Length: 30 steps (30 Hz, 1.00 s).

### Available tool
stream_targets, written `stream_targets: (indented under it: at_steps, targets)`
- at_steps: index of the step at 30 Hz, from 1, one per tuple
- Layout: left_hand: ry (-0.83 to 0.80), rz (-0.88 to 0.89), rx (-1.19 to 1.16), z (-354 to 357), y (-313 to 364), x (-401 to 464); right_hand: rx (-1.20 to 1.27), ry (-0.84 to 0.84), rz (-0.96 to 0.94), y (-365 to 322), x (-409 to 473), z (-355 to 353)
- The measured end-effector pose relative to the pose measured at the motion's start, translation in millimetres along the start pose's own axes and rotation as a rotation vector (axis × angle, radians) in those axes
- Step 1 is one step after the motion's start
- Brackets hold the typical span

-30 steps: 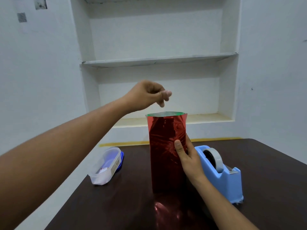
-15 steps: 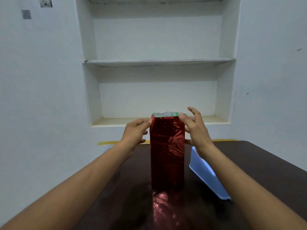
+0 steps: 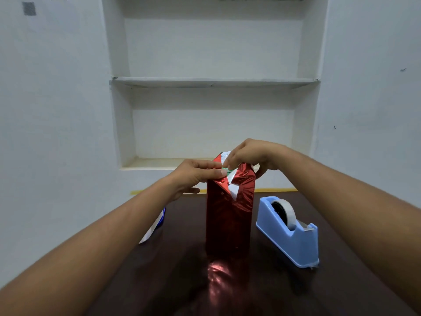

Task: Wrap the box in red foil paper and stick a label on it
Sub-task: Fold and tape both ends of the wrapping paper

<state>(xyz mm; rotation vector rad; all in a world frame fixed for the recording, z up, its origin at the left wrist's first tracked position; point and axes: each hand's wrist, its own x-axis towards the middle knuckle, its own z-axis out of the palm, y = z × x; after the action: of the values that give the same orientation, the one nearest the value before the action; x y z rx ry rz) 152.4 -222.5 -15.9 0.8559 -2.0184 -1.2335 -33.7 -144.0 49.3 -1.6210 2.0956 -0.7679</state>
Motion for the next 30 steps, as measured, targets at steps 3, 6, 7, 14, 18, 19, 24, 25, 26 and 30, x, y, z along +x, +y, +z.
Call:
stream_targets:
  at_steps: [3,6,7,14,18,19,24,25,26,30]
  targets:
    - [-0.023,0.005,-0.002,0,-1,1,0.011,0.027,0.006,-3,1,9]
    - [-0.056,0.030,0.036,0,-2,3,-0.017,0.033,0.002,-5,-1,16]
    - [-0.064,0.032,0.043,-1,-3,3,-0.016,0.032,-0.001,-5,-2,17]
    - [-0.037,0.028,-0.129,-14,-5,5,0.057,0.067,0.011,-5,3,23]
    - [-0.010,0.068,0.059,-12,-6,8,0.079,0.068,0.052,-8,4,26]
    - [-0.030,0.059,0.096,-12,-5,8,0.080,0.059,0.068,-8,5,26]
    - [-0.078,0.024,0.141,-17,4,8,0.157,0.036,0.099,-10,-2,23]
    - [-0.082,0.023,0.156,-17,6,8,0.169,0.048,0.085,-9,-4,23]
    - [-0.086,0.022,0.173,-18,7,8,0.182,0.062,0.075,-8,-6,24]
    - [-0.081,0.022,0.216,-16,13,6,0.231,0.096,0.063,-4,-15,25]
